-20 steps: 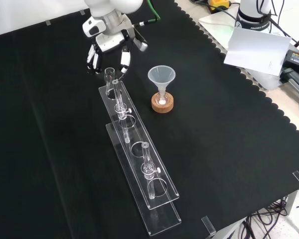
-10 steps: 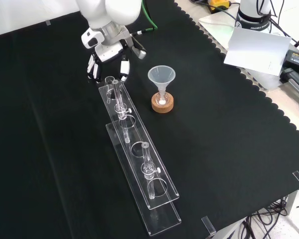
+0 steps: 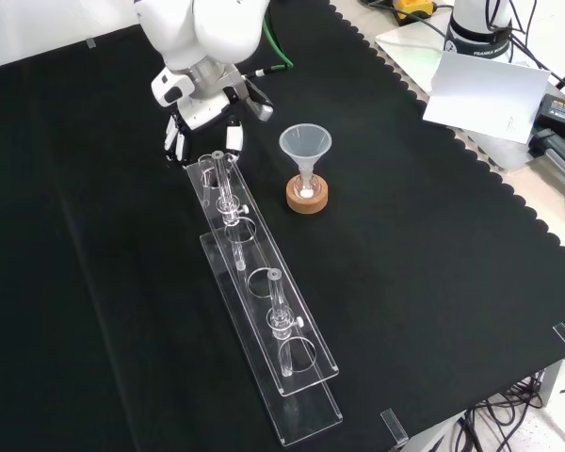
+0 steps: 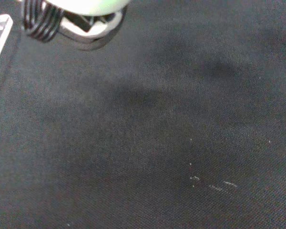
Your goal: Put the weighing funnel back on the table.
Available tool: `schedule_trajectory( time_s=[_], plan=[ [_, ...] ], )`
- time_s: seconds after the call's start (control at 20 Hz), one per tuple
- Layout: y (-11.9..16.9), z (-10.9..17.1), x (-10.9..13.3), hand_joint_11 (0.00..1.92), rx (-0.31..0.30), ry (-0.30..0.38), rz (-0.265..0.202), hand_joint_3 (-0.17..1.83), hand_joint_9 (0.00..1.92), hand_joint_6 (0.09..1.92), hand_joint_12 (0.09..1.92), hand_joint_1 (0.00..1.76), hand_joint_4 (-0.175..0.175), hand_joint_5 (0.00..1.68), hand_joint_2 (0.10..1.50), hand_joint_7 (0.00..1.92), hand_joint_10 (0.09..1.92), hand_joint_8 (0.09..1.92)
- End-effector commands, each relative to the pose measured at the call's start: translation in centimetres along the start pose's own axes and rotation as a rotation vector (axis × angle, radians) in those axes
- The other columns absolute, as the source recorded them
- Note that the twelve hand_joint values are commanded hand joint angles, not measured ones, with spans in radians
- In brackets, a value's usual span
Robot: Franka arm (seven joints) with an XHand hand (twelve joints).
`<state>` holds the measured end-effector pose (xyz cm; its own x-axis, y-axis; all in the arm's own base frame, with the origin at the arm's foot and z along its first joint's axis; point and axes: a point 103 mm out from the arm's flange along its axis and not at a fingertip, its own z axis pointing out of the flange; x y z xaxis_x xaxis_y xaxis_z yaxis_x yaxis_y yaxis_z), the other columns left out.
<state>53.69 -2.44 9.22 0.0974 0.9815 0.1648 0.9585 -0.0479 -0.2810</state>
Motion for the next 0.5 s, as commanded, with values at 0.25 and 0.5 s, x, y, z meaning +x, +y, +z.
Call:
schedule_trajectory(
  time_s=[0.25,0.5],
  plan=[
    [0.65,0.91,-0.51,0.71,0.02,-0.019,0.008,0.59,0.87,0.65,1.09,1.12,0.175,1.27,0.69,0.57,0.37,0.64],
    [1.01,1.41,-0.9,0.71,0.033,-0.019,-0.003,0.59,0.87,0.65,1.09,1.12,0.175,1.27,0.7,0.57,0.37,0.64]
  ],
)
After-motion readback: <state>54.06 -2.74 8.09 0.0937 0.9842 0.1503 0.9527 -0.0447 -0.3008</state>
